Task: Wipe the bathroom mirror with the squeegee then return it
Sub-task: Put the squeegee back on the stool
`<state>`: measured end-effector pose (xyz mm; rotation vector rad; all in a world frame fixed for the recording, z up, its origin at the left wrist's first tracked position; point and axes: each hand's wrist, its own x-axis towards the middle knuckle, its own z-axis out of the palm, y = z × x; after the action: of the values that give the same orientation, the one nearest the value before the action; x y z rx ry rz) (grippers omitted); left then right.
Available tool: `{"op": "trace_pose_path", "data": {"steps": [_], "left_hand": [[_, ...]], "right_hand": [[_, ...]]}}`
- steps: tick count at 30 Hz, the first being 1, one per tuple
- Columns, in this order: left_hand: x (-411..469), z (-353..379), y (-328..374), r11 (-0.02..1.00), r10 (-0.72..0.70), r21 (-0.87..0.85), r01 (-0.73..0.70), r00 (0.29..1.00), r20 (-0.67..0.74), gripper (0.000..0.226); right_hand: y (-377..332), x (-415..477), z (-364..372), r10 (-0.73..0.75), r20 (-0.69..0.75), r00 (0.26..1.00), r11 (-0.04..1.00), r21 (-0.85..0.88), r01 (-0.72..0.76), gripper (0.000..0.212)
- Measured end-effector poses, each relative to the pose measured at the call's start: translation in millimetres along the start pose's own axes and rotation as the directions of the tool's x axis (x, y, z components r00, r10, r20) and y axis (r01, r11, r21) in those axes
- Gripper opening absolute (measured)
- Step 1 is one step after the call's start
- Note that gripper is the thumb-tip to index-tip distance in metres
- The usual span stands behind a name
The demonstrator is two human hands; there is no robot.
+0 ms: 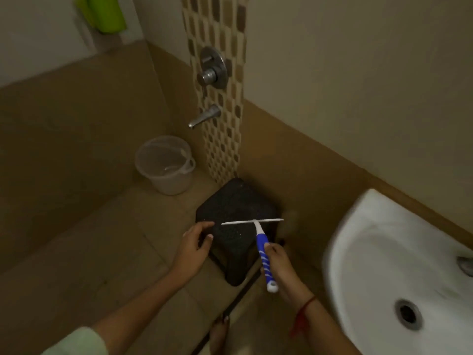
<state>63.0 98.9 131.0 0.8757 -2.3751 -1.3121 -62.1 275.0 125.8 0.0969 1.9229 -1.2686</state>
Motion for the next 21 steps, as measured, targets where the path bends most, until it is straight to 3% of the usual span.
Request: {"op": "trace_pose_path", "data": {"steps": [4, 8, 21], "left_hand": [[64, 16, -42, 0.979, -0.030, 0.205, 0.009, 0.994, 0.101, 0.027], [120, 36, -81, 0.929, -0.077, 0.370, -0.015, 0.970, 0.232, 0.034], [161, 89, -194, 0.897, -0.233, 0.429, 0.105, 0.937, 0.259, 0.038]], "right_hand": [[1, 72, 31, 0.115, 0.008, 0.993, 0.991, 0.067, -0.115, 0.024], [-1, 142, 57, 0.161, 0.023, 0.987, 0.985, 0.062, -0.163, 0.009], [32, 296, 115, 0.174, 0.006, 0.985, 0.985, 0.006, -0.174, 0.021]]}}
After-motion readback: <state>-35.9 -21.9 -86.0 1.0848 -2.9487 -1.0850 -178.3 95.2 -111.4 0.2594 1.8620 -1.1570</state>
